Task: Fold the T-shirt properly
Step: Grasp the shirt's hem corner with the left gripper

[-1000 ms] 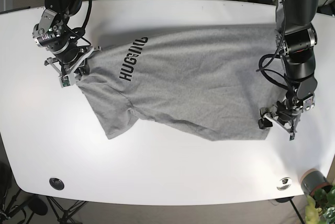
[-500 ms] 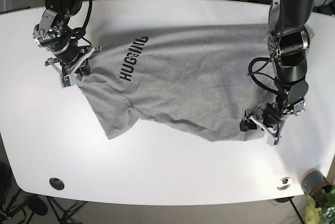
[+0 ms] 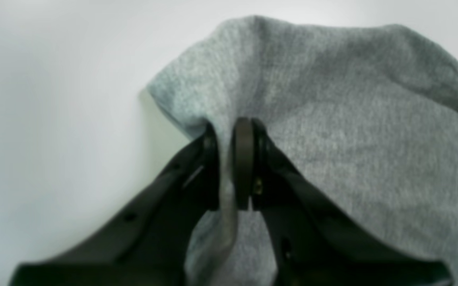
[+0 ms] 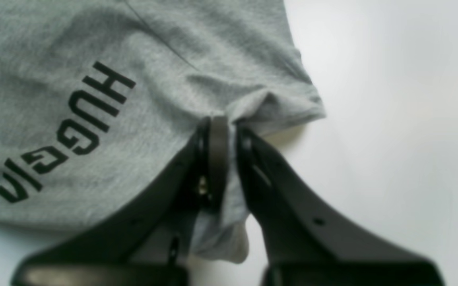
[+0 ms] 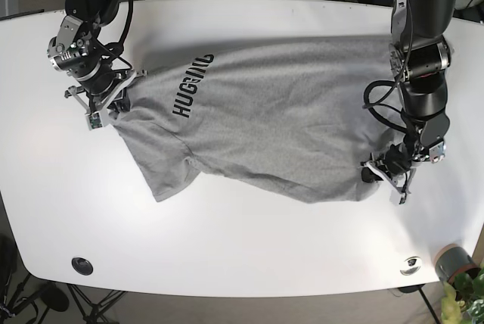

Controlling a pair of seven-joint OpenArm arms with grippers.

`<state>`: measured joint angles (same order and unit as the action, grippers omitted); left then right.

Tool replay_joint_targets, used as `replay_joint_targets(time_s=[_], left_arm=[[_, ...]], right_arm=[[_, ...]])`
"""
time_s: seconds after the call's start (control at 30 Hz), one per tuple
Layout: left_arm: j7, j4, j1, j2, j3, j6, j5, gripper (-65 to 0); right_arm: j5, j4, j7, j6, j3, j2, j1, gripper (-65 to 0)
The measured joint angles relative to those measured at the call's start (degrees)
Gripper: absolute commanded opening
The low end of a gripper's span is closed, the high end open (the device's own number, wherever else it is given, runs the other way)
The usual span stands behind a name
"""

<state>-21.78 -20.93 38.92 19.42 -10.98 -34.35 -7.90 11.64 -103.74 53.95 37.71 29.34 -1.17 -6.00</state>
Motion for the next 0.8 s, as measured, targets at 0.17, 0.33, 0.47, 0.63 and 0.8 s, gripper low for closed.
replay_joint_targets(time_s=[0.17, 0.33, 0.47, 0.63, 0.8], left_arm=[[-4.59, -3.98, -2.12, -0.02, -4.15, 0.0, 0.35, -65.0], [-16.33, -20.63, -8.2, -0.13, -8.92, 0.26, 1.27, -65.0], [-22.03, -34.03, -10.82, -0.44, -8.96, 0.22, 1.55, -65.0], [-26.01, -43.08, -10.45, -2.99, -8.83, 0.07, 0.79, -65.0], [-30.14, -49.9, -10.54, -2.86, -8.9, -0.17, 0.79, -65.0]], right_arm=[[-0.76, 1.95, -0.09, 0.0, -0.09, 0.76, 2.78, -65.0], [-0.7, 2.03, 0.42, 0.11, 0.0, -0.63, 4.7, -65.0], [-0.44, 2.29, -0.09, 0.17, -0.04, -2.51, 8.44, -65.0], [-0.31, 4.68, 0.15, 0.02, -0.2, -3.76, 13.05, -65.0], [-0.59, 8.17, 0.35, 0.24, -0.04, -6.54, 18.4, -65.0]])
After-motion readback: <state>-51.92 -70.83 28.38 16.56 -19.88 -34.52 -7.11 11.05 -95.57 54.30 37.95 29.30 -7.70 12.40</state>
